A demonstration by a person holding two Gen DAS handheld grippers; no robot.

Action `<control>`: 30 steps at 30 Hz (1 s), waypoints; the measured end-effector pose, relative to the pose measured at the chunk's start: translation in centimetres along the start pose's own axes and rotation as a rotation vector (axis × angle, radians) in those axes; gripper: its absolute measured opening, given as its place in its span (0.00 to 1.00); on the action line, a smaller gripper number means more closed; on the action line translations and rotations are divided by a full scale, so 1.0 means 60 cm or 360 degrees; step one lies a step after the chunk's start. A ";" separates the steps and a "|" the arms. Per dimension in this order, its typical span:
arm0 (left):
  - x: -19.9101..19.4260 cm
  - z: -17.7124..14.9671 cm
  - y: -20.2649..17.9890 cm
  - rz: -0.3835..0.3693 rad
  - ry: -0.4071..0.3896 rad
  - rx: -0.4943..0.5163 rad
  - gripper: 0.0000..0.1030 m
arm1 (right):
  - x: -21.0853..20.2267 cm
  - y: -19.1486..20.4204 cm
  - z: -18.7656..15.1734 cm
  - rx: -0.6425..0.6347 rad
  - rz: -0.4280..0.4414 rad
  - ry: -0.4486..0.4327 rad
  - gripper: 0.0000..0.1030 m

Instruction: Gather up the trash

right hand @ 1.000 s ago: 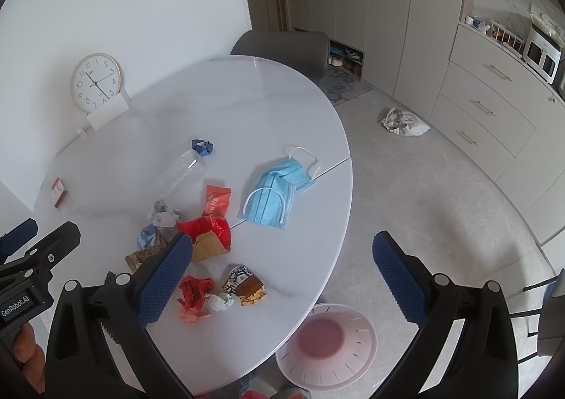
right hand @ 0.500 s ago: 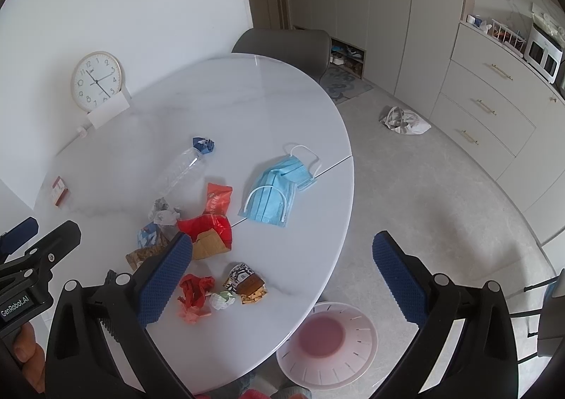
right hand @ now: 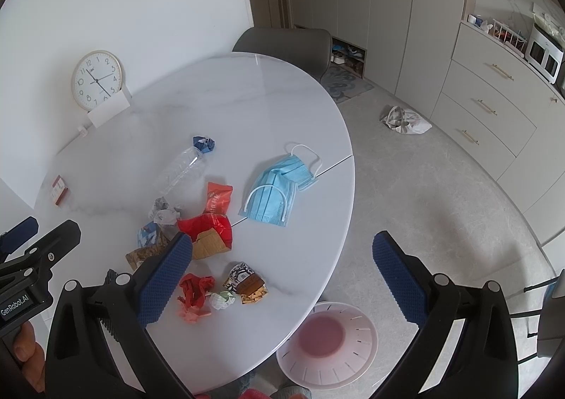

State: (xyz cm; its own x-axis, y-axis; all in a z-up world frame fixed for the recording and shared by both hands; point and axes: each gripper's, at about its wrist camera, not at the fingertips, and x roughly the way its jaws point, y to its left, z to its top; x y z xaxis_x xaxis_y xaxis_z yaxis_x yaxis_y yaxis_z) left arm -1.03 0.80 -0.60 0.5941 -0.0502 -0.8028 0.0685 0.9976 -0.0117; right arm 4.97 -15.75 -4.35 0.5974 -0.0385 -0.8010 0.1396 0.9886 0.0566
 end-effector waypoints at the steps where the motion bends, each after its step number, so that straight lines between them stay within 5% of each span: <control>1: 0.000 0.001 0.000 0.0000 -0.0001 0.0000 0.92 | 0.000 0.000 0.000 0.0000 0.0001 0.0000 0.98; 17: 0.016 -0.001 0.018 -0.0002 0.0020 0.0001 0.92 | 0.042 0.004 0.003 0.0006 0.0039 0.0040 0.98; 26: 0.065 -0.029 0.085 -0.0027 0.0034 0.0116 0.93 | 0.241 -0.019 0.027 0.0085 0.0007 0.0236 0.98; 30: 0.107 -0.047 0.147 -0.0077 0.0085 0.0104 0.93 | 0.326 -0.011 0.041 0.0088 0.0007 0.0289 0.86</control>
State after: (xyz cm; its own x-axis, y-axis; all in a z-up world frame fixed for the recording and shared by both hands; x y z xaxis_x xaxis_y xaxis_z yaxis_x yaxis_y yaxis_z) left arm 1.15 9.40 -7.52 0.5454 -0.0941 -0.8329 0.1493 0.9887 -0.0139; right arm 18.49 -17.53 -18.56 0.4467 -0.0022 -0.8947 0.1832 0.9790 0.0891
